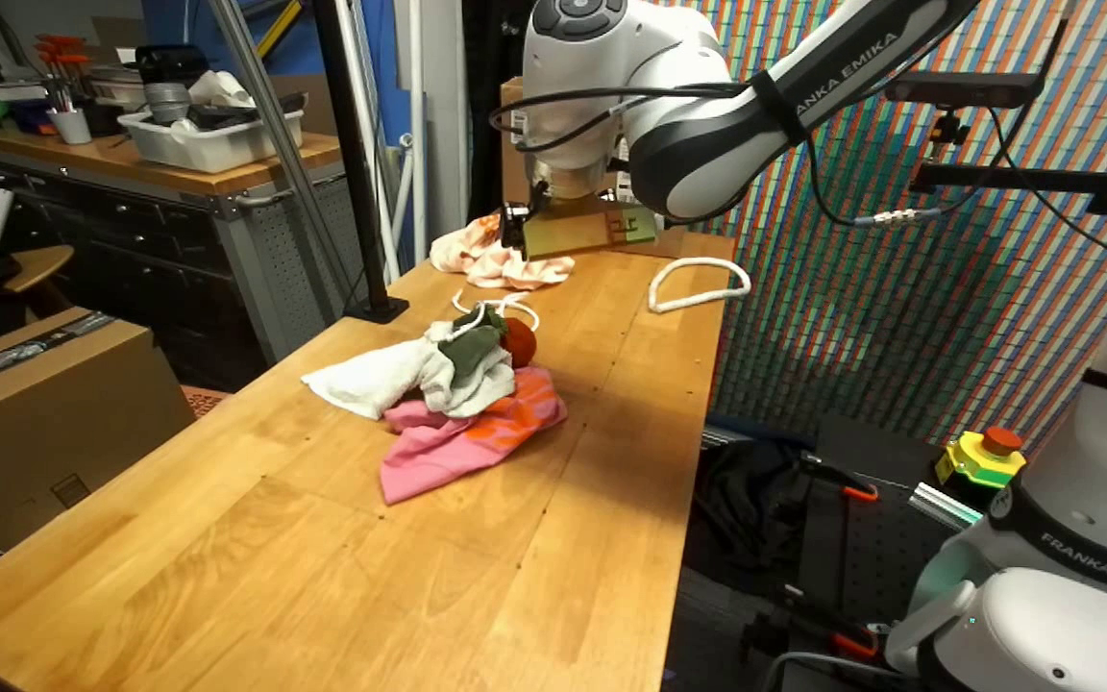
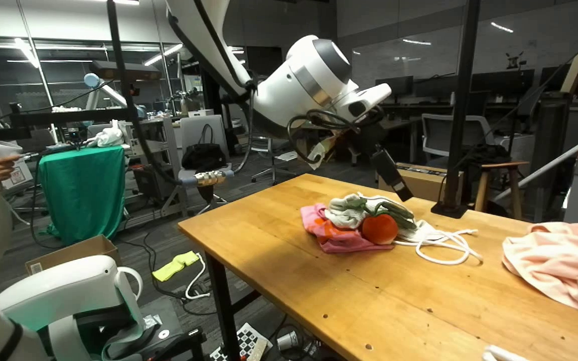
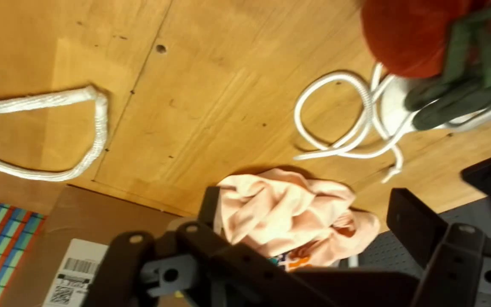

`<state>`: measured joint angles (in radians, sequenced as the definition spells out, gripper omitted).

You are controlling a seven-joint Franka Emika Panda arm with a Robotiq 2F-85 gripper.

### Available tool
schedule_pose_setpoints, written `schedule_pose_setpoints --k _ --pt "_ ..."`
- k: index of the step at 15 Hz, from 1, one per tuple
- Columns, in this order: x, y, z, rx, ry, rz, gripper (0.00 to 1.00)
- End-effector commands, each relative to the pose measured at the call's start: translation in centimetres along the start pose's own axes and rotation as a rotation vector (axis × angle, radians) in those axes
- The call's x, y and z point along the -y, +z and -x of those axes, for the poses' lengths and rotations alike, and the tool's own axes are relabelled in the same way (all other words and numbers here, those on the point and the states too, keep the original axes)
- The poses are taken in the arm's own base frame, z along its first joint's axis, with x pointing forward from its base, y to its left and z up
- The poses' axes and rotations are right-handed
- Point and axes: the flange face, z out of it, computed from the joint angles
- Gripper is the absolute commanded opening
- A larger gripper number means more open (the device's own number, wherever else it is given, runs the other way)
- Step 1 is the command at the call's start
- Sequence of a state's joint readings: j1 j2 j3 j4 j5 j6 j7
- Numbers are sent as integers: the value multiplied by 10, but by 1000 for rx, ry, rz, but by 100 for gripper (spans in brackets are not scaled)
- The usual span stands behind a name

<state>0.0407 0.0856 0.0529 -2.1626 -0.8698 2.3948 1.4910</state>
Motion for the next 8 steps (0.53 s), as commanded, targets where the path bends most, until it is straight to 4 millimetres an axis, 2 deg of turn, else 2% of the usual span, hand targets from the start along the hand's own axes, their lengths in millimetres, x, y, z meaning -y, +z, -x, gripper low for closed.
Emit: schedule_pose_setpoints --k 1,4,8 --pt "18 -27 20 60 -141 -124 100" --pt "35 -32 38 147 -255 -204 100" --pt "47 -25 54 285 -388 -253 100"
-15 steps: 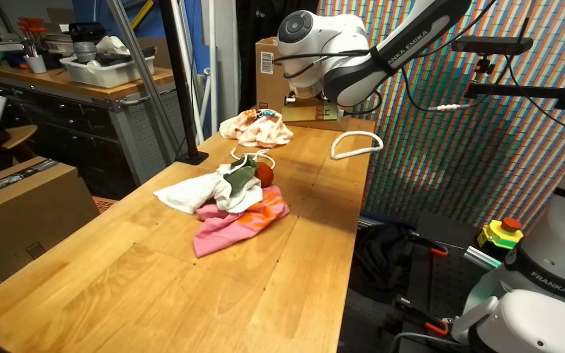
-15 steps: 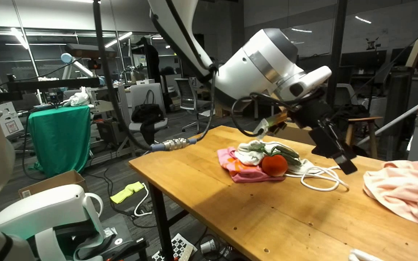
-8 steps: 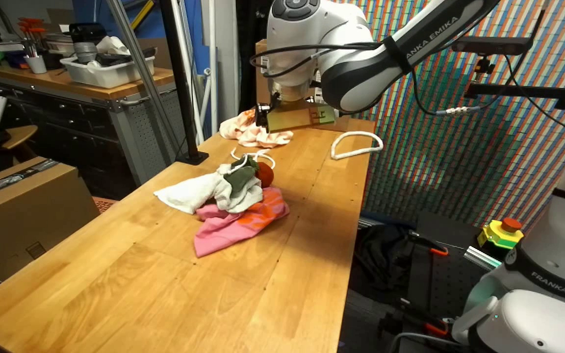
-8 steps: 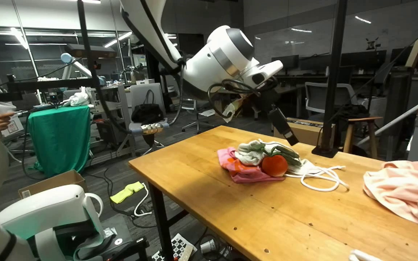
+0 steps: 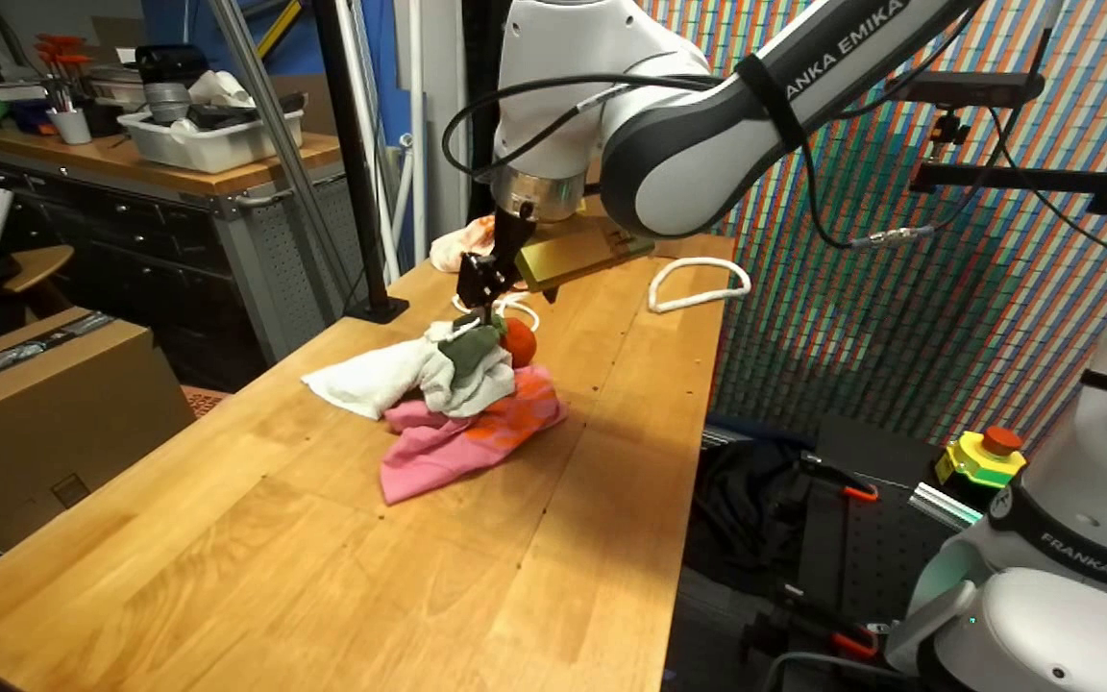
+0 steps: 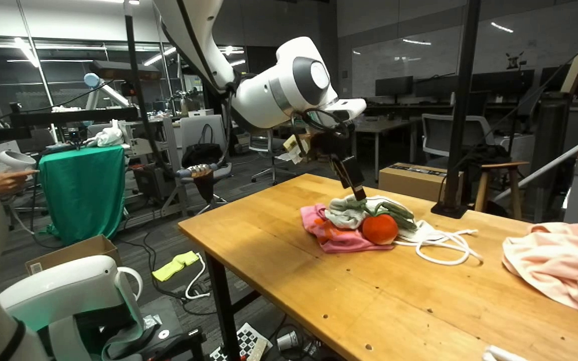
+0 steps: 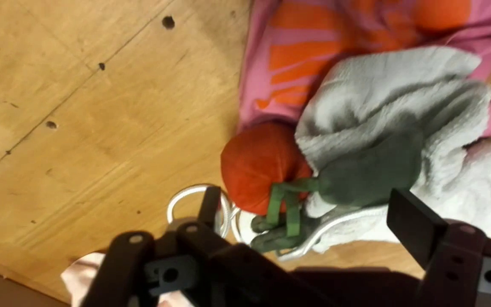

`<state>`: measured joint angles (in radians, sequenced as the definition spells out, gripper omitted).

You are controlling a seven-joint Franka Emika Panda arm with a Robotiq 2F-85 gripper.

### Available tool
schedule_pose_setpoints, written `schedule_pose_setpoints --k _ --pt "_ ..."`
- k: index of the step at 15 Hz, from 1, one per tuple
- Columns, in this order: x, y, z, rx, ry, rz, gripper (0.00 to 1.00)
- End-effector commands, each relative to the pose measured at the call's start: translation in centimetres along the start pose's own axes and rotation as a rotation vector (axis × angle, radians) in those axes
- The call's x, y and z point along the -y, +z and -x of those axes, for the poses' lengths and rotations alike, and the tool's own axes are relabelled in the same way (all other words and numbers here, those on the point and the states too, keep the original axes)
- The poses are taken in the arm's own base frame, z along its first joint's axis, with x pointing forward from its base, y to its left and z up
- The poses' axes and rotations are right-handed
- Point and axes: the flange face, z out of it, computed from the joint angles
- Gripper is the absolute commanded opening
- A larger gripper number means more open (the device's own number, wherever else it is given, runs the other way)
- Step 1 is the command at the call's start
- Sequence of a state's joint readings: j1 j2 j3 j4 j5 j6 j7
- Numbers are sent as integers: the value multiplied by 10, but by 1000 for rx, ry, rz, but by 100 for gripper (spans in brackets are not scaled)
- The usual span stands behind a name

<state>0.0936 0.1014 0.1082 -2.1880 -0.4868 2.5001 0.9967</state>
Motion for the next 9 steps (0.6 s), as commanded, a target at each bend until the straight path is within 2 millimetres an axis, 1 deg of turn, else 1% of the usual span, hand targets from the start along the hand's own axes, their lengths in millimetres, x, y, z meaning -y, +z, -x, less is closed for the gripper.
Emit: schedule_pose_setpoints --k 1,5,9 --pt "4 8 2 93 -99 -51 100" --pt "-9 24 -2 154 -126 -51 100" --pt "-30 35 -15 150 -115 -28 100"
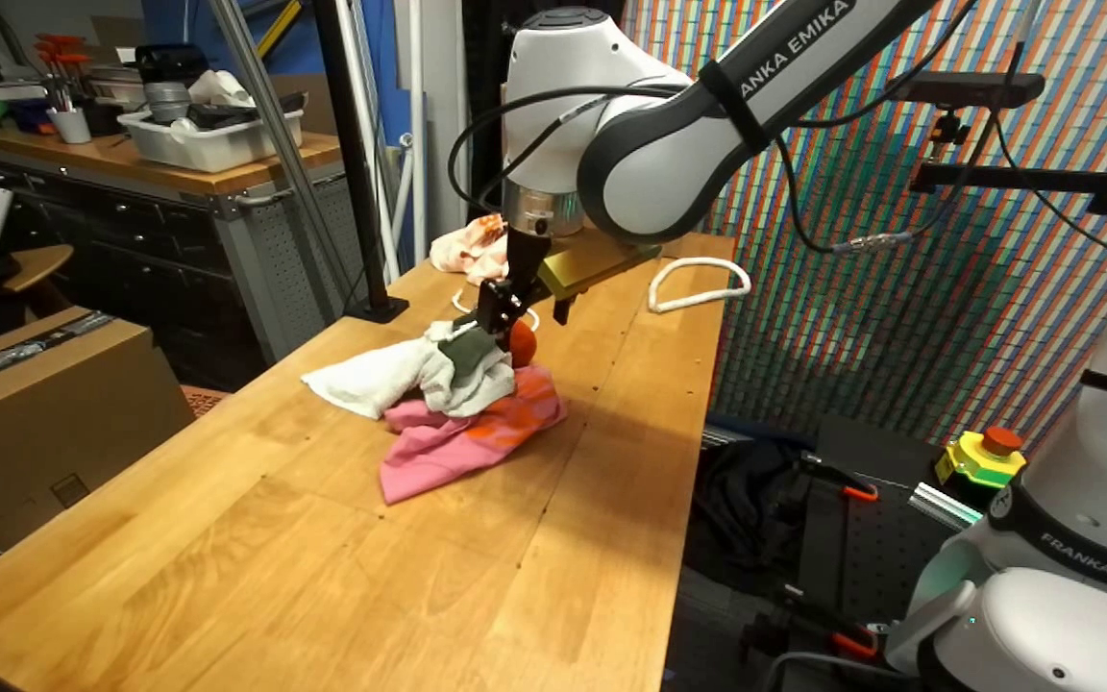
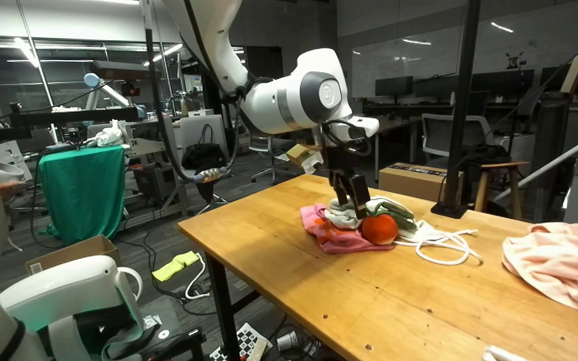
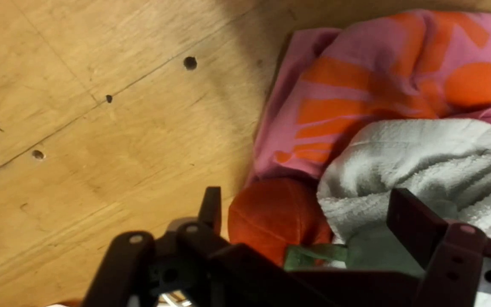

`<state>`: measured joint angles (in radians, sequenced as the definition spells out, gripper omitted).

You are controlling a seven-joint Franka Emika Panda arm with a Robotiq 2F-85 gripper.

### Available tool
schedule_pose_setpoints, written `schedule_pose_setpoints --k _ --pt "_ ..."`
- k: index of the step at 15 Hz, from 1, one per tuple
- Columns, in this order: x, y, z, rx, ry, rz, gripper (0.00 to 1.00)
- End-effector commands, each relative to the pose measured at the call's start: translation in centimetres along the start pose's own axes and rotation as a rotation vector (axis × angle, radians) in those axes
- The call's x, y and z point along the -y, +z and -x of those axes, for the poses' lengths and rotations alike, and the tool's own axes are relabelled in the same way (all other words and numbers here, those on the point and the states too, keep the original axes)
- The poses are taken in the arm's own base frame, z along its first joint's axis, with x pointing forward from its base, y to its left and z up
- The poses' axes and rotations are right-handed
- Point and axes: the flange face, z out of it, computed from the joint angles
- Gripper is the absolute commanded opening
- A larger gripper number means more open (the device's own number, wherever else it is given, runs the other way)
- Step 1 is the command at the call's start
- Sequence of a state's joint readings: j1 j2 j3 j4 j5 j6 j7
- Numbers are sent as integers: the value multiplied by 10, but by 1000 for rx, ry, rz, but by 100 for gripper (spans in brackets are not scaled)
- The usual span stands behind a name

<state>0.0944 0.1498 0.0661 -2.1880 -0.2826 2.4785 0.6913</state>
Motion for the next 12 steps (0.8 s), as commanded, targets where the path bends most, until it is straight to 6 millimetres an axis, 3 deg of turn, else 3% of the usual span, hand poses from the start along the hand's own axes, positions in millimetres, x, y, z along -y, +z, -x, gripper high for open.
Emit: schedule_pose_setpoints --k 1,5,12 --pt "-18 1 -15 -2 5 1 100" --pt "-31 8 -25 -1 10 -6 100" --pt "-32 29 -36 6 -16 -33 100"
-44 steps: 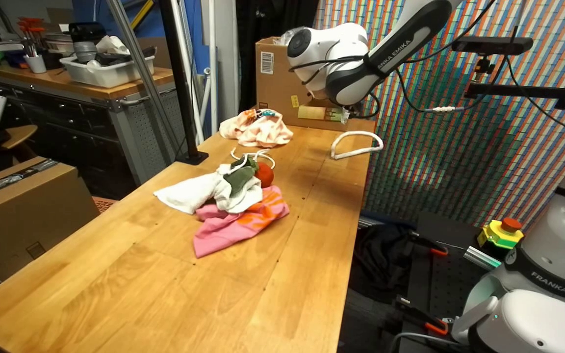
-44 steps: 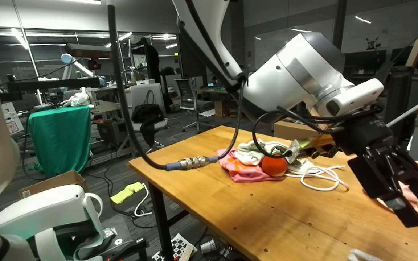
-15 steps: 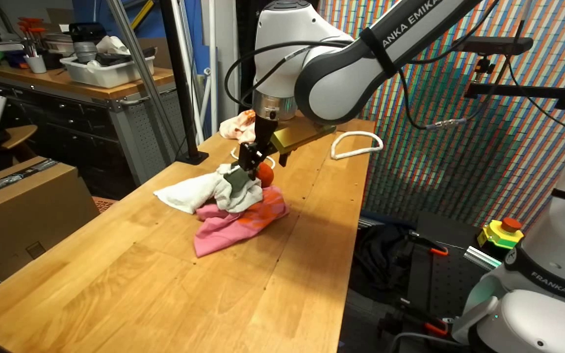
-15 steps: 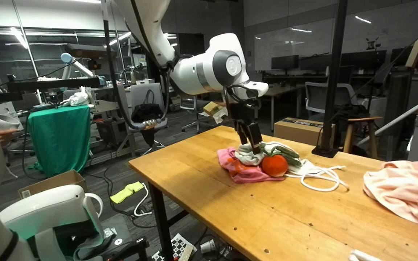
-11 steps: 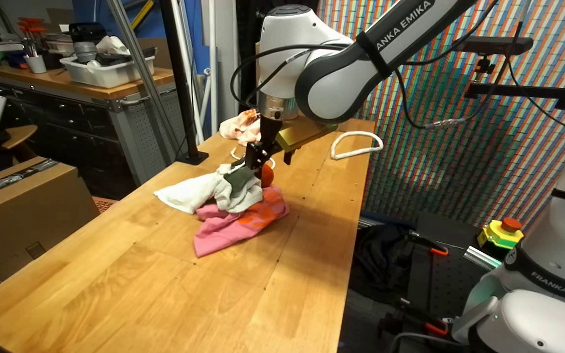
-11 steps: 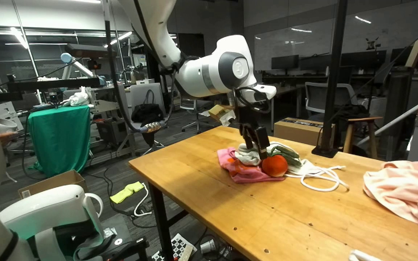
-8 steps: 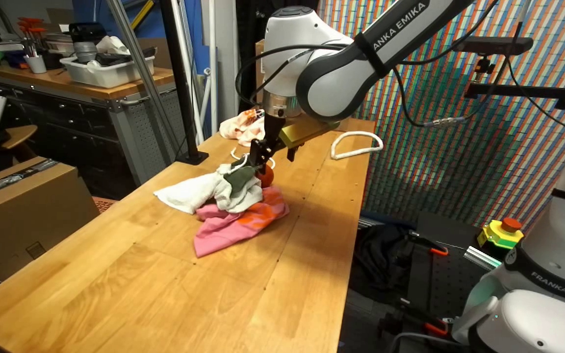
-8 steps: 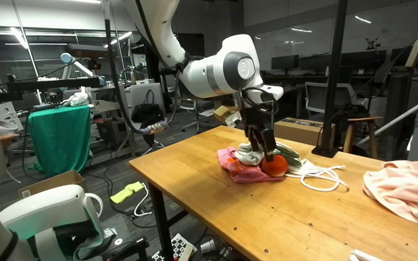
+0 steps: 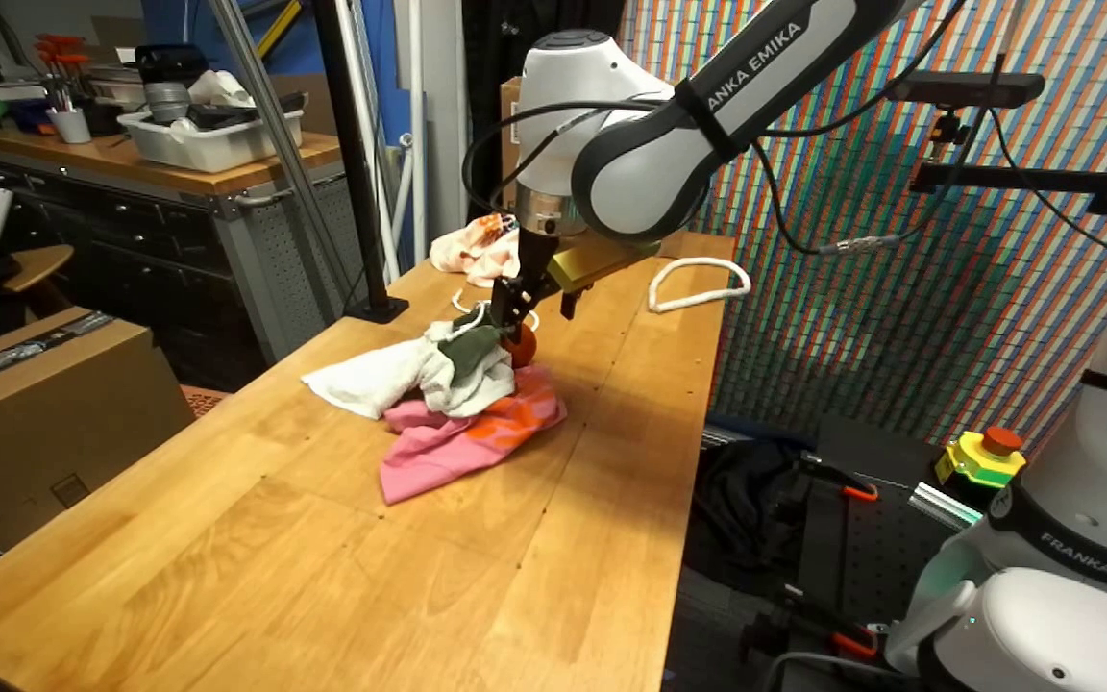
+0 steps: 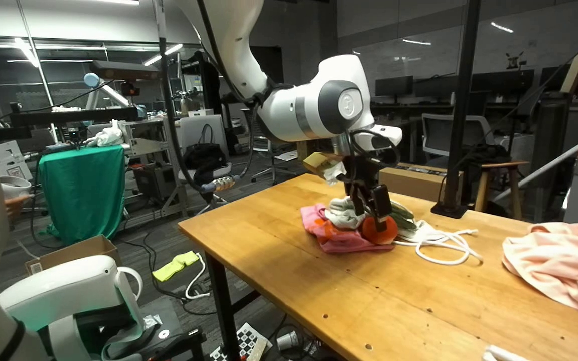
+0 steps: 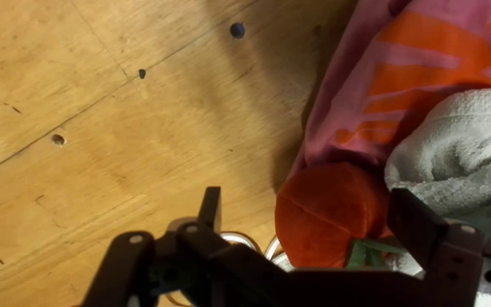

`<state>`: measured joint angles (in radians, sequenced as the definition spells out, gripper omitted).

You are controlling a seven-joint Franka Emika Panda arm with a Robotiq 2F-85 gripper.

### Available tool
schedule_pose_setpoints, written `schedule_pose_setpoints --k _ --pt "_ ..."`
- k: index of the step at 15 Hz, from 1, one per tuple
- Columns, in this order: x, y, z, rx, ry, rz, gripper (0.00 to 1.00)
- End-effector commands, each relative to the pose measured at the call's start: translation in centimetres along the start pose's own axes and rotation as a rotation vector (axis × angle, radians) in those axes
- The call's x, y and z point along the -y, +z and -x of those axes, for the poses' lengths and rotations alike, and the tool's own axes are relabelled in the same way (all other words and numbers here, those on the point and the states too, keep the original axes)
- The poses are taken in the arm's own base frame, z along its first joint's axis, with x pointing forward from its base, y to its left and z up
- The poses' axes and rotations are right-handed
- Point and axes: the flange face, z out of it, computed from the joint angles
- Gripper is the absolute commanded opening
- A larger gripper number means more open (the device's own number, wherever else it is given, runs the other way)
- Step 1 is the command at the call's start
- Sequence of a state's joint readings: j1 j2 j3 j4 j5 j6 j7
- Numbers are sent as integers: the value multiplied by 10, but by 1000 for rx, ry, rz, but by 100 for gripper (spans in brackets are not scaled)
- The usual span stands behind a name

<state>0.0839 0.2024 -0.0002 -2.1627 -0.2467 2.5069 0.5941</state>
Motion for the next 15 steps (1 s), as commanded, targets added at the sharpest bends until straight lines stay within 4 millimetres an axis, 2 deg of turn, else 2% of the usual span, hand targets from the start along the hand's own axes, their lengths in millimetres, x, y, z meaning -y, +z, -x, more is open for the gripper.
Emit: schedule_pose_setpoints --k 1,8,15 --pt "1 7 -16 -12 -19 -38 100" --pt "-2 15 -31 -19 -32 -89 100" --pt "-9 29 -34 5 -25 -133 100"
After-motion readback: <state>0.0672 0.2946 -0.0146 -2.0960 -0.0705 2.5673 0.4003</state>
